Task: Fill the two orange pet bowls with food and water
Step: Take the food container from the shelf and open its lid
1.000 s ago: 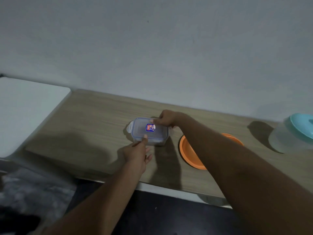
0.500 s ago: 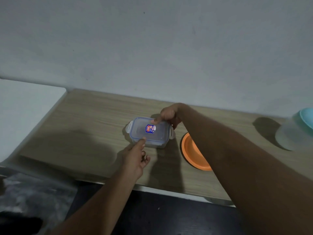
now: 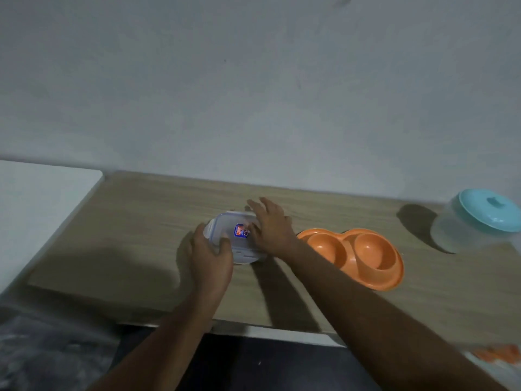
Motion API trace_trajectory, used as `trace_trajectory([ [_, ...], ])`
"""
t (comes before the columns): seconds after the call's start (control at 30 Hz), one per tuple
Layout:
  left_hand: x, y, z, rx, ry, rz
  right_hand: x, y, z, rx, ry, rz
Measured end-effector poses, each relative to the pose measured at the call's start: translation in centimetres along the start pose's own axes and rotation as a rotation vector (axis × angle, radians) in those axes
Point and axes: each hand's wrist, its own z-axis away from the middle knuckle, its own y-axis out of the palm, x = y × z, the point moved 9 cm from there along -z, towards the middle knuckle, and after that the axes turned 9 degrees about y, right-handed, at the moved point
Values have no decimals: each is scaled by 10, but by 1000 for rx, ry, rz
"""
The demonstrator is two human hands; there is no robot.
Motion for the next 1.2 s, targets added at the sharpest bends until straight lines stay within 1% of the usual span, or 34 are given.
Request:
trace_trajectory([
  [0.03,-5,5,-5,79,110,-119,2,3,17,-37,-24,44],
  [0.07,-4,12,-9,153,181,-220,5,7,30,-58,-54,77],
  [0.13,11,27,-14,278,214,-391,7,19,48,-88,-123,144],
  [0.2,21,34,-16,344,241,-482,6,27,53,-94,-144,184],
  [0.27,24,35,-16,361,295,-485,5,26,53,-89,-127,154],
  [0.3,22,31,-19,339,330,-461,5,23,54,-97,-116,137],
  [0.33,18,25,-22,313,327,-414,1,19,54,-111,-89,116],
  [0.37,16,18,-26,280,288,-350,-5,15,54,-131,-33,75],
  [0.4,18,12,-34,253,210,-311,-16,9,53,-160,52,0],
  [0.47,40,6,-52,237,11,-254,-39,0,51,-216,259,-261],
  [0.53,68,10,-70,245,-200,-70,-58,-2,51,-226,443,-482],
  [0.57,77,14,-76,242,-281,32,-63,-2,51,-224,498,-530],
  [0.63,69,10,-75,228,-369,156,-65,-6,53,-250,525,-578],
  [0.83,45,2,-87,154,-320,309,-56,-32,50,-391,477,-689],
  [0.93,19,7,-107,169,-263,378,-51,-52,30,-467,446,-701],
  [1.0,6,13,-127,184,-234,408,-49,-61,8,-461,453,-668],
  [1.07,2,23,-147,182,-227,411,-45,-66,-14,-416,449,-618],
  [1.13,7,35,-163,187,-222,405,-44,-61,-34,-358,445,-581],
  [1.2,14,48,-173,183,-226,400,-47,-56,-49,-336,452,-551],
])
